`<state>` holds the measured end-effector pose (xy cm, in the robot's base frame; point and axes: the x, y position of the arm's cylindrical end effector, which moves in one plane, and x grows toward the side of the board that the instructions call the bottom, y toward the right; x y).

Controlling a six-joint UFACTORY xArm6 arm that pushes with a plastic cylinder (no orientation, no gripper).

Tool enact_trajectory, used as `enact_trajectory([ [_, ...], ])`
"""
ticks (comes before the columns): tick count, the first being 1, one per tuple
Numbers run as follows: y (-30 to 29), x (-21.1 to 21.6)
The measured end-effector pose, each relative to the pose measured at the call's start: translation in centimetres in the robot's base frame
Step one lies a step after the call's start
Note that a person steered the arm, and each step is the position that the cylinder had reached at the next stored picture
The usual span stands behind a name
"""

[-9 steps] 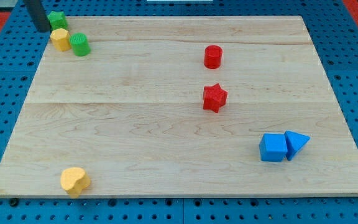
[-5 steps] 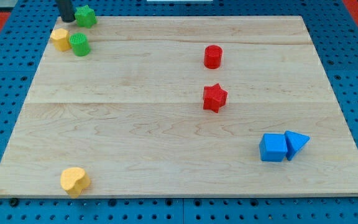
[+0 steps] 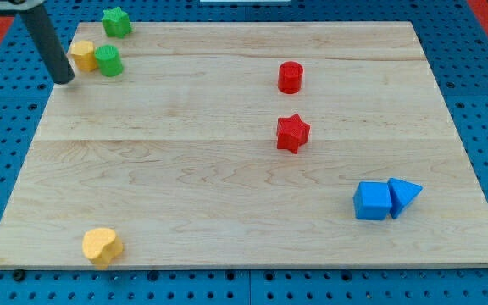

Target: Slide the green circle towards the top left of the board

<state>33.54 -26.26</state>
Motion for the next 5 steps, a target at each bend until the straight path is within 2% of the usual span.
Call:
enact_trajectory([
  [1, 2.9, -0.5],
  [4, 5.6, -6.8],
  [5, 6.7, -7.5],
])
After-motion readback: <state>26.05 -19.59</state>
